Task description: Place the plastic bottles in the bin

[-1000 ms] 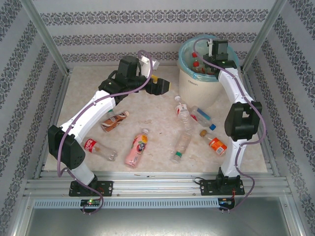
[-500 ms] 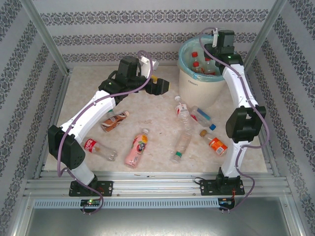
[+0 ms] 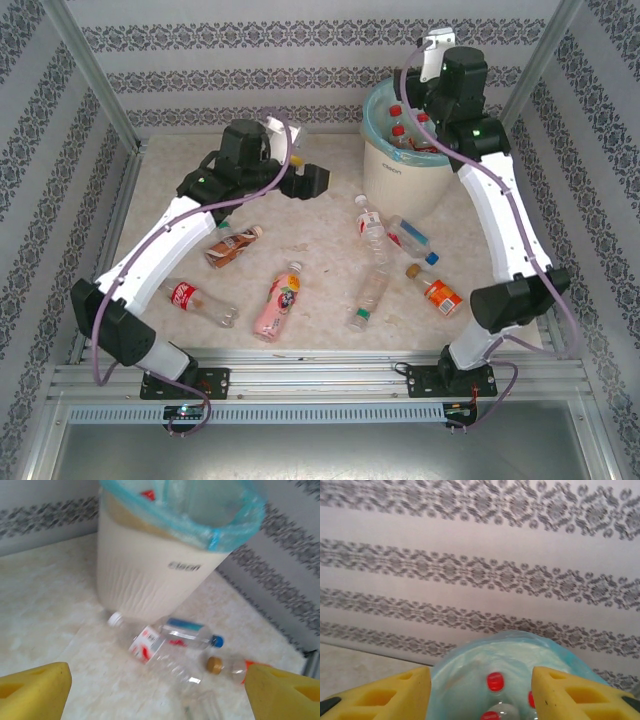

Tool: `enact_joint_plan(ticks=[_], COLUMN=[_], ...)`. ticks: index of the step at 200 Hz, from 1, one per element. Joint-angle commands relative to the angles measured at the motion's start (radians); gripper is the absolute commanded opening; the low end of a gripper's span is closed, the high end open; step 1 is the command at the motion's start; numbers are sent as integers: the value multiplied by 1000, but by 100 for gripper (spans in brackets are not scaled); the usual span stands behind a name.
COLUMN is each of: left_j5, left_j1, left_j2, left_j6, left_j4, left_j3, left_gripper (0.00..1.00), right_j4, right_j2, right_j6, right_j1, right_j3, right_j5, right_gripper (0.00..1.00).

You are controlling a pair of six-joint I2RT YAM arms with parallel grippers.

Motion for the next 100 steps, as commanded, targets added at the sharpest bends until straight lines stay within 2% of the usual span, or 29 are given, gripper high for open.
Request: enact_joint_plan(ticks=[1,21,45,75,100], left_j5=[-133,-188,-195,-181,-178], left_j1=[-11,-12,-20,-72,-148], left_j2=[-82,-152,-241,-339,-355], left_j6=[44,44,13,-76,-168], left_j4=[-226,-356,-460,-496,-483], left_j3=[-63,-143,-266,-423,-512], left_gripper=[90,89,89,89,89], right_j4=[38,76,155,233,254], right_j2=[-102,-185,-278,-348,-385], right_j6=[-27,-26,-9,18,61], right_j1=[75,141,215,296,345], right_j3=[-103,-226,-418,-605,-713], right_j5=[3,18,14,4,20], right_gripper=[55,55,55,55,56])
